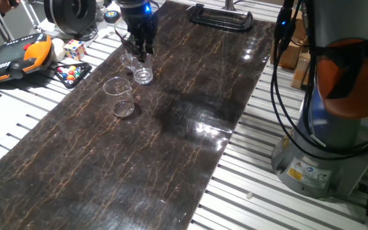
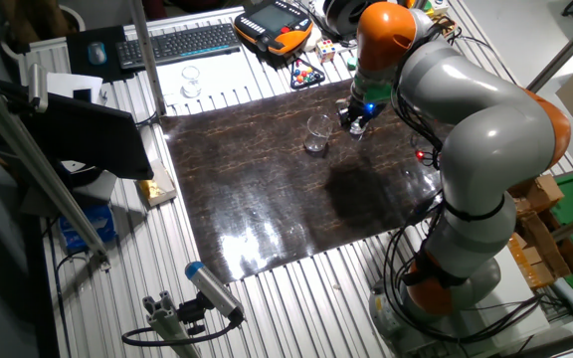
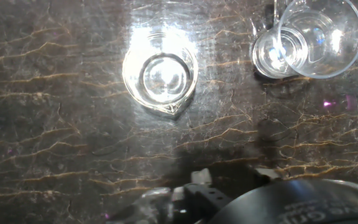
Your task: Pour the water from one cup into another empty cup
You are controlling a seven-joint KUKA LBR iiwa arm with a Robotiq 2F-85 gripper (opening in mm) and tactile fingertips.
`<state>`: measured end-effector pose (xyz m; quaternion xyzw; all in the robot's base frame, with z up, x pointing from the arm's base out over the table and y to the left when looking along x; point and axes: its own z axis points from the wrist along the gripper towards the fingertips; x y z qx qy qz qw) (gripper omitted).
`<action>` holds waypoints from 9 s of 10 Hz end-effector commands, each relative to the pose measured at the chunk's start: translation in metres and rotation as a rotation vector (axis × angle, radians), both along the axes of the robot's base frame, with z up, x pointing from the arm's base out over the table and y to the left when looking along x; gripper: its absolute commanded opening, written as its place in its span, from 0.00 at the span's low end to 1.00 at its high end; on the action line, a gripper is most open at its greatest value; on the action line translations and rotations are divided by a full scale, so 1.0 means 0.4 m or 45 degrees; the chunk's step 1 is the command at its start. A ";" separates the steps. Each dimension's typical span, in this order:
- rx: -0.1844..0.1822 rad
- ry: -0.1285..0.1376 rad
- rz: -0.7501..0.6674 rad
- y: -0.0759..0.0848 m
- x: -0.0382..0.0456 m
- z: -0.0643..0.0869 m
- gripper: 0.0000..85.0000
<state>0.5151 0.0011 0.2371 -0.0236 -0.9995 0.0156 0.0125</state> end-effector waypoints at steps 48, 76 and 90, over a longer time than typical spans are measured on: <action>-0.215 -0.054 0.236 -0.081 0.222 -0.139 0.01; -0.349 -0.163 0.363 -0.097 0.403 -0.245 0.45; -0.357 -0.150 0.353 -0.106 0.407 -0.247 0.41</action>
